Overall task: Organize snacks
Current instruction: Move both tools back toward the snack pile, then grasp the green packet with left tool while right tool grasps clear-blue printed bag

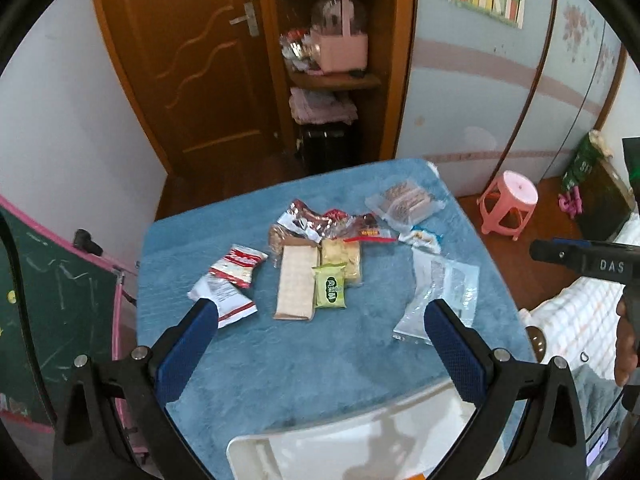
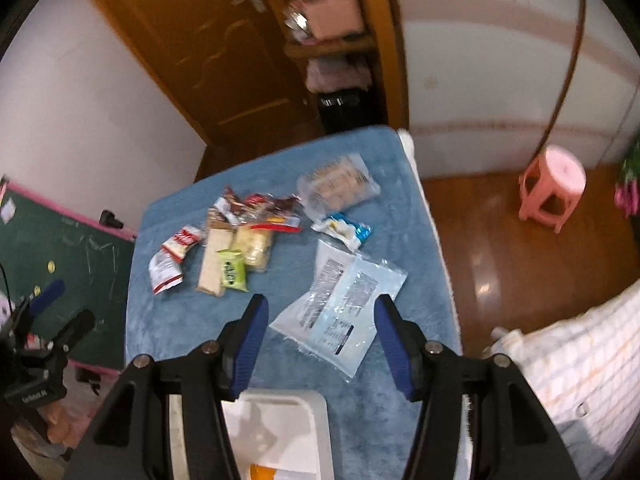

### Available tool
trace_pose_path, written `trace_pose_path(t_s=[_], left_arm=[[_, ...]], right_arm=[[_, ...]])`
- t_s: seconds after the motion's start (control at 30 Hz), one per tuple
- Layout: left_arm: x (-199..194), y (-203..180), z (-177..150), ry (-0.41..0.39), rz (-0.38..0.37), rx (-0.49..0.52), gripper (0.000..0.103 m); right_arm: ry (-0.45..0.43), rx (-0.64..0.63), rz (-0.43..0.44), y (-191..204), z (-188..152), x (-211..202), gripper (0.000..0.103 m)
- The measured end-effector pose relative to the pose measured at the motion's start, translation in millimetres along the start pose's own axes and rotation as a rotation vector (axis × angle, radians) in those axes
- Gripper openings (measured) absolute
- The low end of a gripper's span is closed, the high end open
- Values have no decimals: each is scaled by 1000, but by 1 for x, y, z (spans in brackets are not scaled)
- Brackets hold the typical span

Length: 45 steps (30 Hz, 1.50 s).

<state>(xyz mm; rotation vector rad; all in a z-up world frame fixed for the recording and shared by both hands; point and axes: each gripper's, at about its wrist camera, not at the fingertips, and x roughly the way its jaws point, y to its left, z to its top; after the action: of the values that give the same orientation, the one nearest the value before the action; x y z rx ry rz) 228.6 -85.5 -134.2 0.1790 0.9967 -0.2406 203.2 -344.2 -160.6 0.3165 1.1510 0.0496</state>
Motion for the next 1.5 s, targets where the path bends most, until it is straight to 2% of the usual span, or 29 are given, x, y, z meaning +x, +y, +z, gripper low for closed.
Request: trace_pose_path(t_s=[0.2,0.33,0.47,0.57,0.6,0.73,0.83,1.0,1.07,1.13,1.3,1.4,1.5], left_arm=[[77,-9,1,95,13,25,102],[127,-14,-1,165,10,22,102],[163,-13,-3,201,9,1,101],[186,-8,-3,227,2,-42,101],[192,-5,-4,235,-2,-60,101],[214,2,-5,259,-14,-127,100],[227,2,-5,267,-11,-149,100],[248,-2,-6,283,39,-157,99],[257,-5,-7,295,52,-162,88],[264,-6,-7,311,40,-176,82],[268,-12,-9,293,32,-182,76],[267,-13,-8,286,18,-176,68],[267,-15,-8,280,-26,-183,57]], right_arm=[[123,105,19,-48,0,82,56],[202,174,41,-72,-13,130,56],[265,240,75,-89,-26,169,56],[286,267,123,-92,-31,183,57],[272,270,137,-92,-32,183,62],[247,246,185,-81,-26,186,64],[239,205,172,-69,-22,189,68],[244,157,133,-54,-19,192,79],[250,149,108,-47,-18,194,82],[252,135,84,-42,-18,195,84],[269,79,20,-24,-17,203,95],[283,52,-15,-15,-18,208,102],[284,35,-47,-6,-17,214,103]])
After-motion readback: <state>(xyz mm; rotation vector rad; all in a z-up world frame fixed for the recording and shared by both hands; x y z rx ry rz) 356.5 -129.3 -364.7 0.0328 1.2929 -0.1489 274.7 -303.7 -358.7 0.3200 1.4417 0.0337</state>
